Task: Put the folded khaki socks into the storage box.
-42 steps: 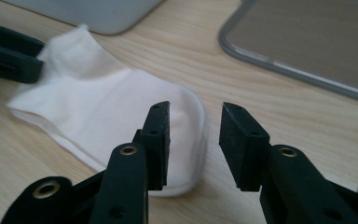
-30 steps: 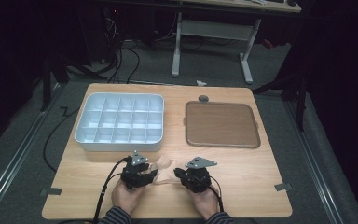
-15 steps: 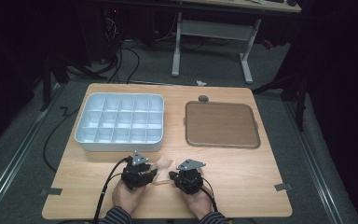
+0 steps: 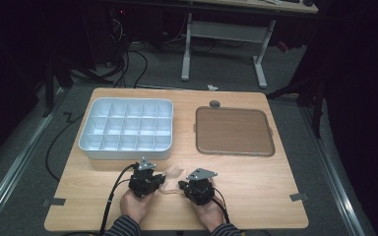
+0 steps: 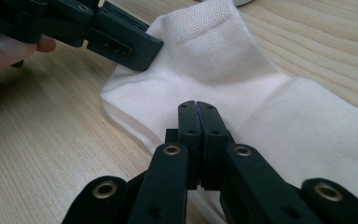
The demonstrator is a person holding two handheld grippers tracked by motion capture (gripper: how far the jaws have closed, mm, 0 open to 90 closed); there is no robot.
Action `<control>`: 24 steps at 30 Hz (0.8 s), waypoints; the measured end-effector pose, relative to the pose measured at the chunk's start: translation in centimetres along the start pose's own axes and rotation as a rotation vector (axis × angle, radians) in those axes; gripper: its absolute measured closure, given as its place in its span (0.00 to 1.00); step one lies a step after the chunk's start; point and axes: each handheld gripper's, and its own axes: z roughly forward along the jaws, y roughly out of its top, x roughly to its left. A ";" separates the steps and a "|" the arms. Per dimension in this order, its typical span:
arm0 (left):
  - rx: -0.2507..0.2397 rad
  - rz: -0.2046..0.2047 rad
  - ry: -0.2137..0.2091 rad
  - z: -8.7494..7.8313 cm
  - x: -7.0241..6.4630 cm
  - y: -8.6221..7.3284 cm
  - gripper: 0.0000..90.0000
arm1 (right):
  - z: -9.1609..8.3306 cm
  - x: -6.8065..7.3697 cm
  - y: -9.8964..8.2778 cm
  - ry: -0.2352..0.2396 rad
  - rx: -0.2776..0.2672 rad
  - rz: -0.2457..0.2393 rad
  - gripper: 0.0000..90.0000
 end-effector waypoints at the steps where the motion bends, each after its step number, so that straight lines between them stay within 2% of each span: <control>1: -0.005 -0.009 -0.012 -0.1 0.1 0.0 0.93 | 0.0 0.0 0.0 0.001 0.000 0.000 0.99; 8: -0.038 -0.010 -0.062 -1.2 0.1 0.1 0.94 | 0.0 0.0 -0.1 0.000 -0.003 -0.001 0.99; 18: -0.054 0.002 -0.091 -2.2 0.0 0.0 0.94 | 0.1 0.4 0.1 0.003 0.004 -0.005 1.00; 24: -0.074 -0.010 -0.112 -2.7 -0.1 0.0 0.94 | 0.2 0.6 0.2 0.013 0.013 -0.010 1.00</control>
